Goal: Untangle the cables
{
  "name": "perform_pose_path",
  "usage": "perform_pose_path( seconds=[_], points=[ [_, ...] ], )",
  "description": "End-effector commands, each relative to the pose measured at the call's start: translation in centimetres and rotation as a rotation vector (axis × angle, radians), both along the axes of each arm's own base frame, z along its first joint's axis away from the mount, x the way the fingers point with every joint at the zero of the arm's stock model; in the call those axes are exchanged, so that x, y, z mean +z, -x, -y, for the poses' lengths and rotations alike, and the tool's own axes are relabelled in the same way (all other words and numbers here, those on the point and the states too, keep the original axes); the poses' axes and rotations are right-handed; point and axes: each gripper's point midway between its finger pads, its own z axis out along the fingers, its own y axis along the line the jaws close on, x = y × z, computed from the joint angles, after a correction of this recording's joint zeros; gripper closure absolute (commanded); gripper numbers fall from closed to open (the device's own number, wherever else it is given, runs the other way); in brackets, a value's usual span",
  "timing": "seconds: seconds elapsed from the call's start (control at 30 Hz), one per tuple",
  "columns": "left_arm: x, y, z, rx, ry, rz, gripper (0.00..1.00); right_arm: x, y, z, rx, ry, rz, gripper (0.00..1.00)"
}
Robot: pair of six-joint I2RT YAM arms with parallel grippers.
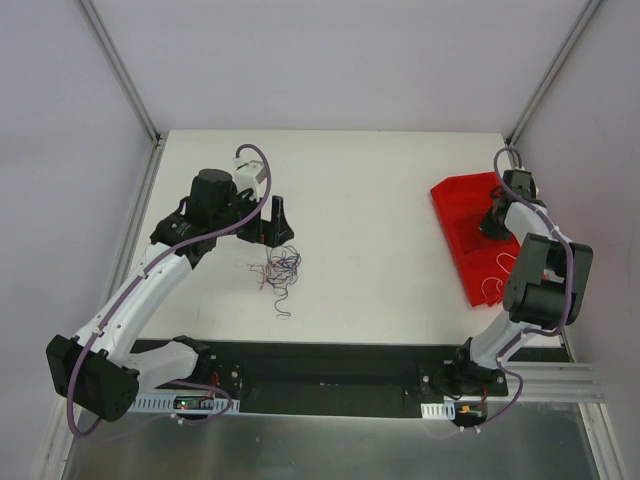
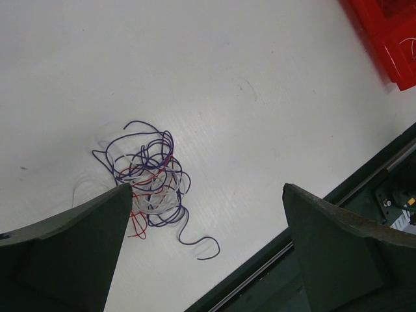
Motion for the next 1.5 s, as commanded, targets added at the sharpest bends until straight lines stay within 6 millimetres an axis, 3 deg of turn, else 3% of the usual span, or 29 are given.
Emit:
perform_pose_path(
  seconds=[0.0, 0.17, 0.3, 0.47, 0.6, 0.73, 0.83, 1.0, 1.07, 1.17, 1.3, 1.4, 1.47],
  points=[
    [0.4, -0.1, 0.4, -0.03, -0.001, 0.04, 0.01, 0.1, -1.4, 1.3, -0.018, 0.03, 0.016, 1.0],
    [0.3, -0.2, 0.5, -0.033, -0.003, 0.037, 0.01, 0.8, -2.9, 2.1, -0.011, 0.039, 0.01, 1.0],
    [0.2, -0.2, 0.5, -0.036, -0.003, 0.033, 0.01, 1.5, -2.5, 1.5, 0.0, 0.005, -0.018, 0.86],
    [0.2, -0.1, 0.5, -0.037, -0.002, 0.033, 0.01, 4.7, -0.4, 1.0, -0.024, 0.01, 0.009, 0.58],
    [0.4, 0.0, 0.7, -0.046, 0.007, 0.034, 0.01, 6.1, 2.0, 0.5, -0.048, 0.01, 0.002, 0.45],
    [0.5, 0.0, 0.7, -0.048, 0.008, 0.033, 0.01, 7.0, 3.7, -0.1, -0.07, 0.006, 0.029, 0.39],
    [0.4, 0.0, 0.7, -0.048, 0.006, 0.031, 0.01, 6.3, 4.4, -2.4, -0.046, -0.074, 0.043, 0.41],
    [-0.2, -0.5, 0.1, -0.002, -0.022, 0.028, 0.01, 7.6, 3.4, -12.8, 0.315, -0.065, 0.13, 0.39],
    [-0.5, -1.0, -0.4, 0.036, -0.044, 0.029, 0.01, 8.0, 3.4, -18.1, 0.449, -0.14, 0.201, 0.37],
    [-1.1, -1.7, -1.6, 0.135, -0.067, 0.016, 0.04, 8.7, 4.7, -28.2, 0.681, -0.344, 0.321, 0.37],
    [-2.3, -1.2, -3.6, 0.306, -0.056, -0.02, 0.21, 9.0, 7.0, -38.5, 0.922, -0.461, 0.407, 0.38],
    [-4.2, 0.5, -4.7, 0.388, -0.024, -0.071, 0.21, 7.3, 8.9, -43.5, 1.021, -0.5, 0.346, 0.41],
    [-6.0, 2.3, -5.1, 0.41, -0.006, -0.121, 0.21, 6.3, 10.0, -46.1, 1.033, -0.554, 0.301, 0.52]
  ],
)
